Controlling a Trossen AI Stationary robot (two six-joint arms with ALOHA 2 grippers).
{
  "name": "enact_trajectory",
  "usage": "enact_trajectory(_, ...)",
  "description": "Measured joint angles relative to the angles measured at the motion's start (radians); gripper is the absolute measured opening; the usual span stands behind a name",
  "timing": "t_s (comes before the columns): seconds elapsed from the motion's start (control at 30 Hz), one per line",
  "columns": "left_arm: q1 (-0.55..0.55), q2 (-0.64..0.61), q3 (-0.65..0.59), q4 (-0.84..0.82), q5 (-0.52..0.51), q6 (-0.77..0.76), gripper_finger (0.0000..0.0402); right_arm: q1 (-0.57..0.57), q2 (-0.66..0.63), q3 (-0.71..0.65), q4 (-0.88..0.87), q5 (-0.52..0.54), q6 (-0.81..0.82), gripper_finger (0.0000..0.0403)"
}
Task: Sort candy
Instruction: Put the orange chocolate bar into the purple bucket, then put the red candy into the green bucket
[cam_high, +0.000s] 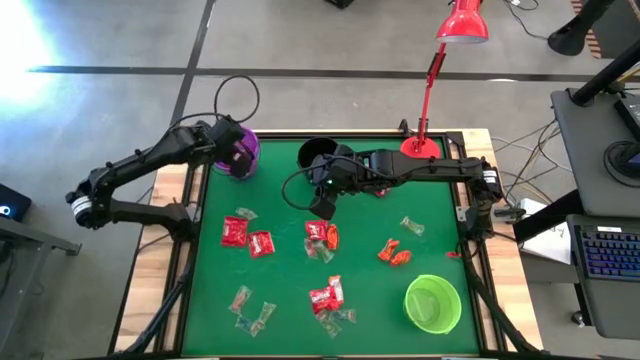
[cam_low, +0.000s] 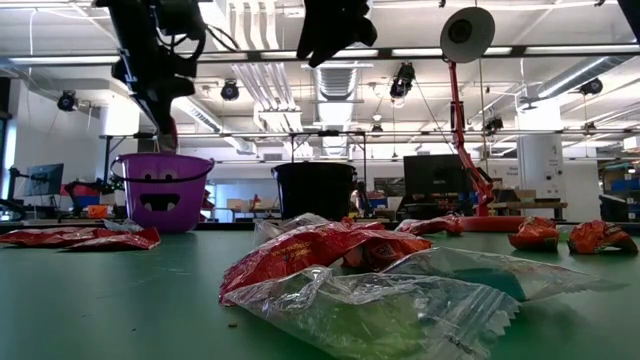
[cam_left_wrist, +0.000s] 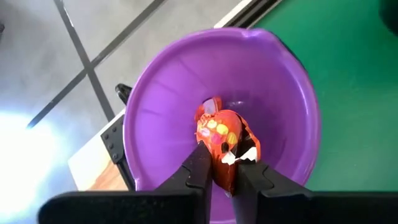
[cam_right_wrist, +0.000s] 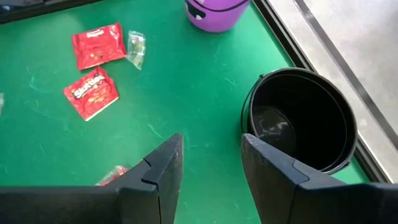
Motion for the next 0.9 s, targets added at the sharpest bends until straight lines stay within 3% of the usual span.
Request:
enact_trajectory(0.4,0.003,0.035,0.000,-0.025,0.000,0.000,0.0117,-0.005,0.001,0.000,-0.023,0.000,-0.020,0.0155)
enact_trajectory(0.63,0.000,-0.019,0.000,-0.038,0.106,-0.002,0.0127,-0.056,0.001,0.000,-0.087,0.082,0.070,0.0159)
enact_trajectory(0.9,-0.001,-0.093,0.000,-0.034,0.107,0.031,0.0127,-0.168,0.001,-0.032,-0.328,0.098,0.083,0.0160)
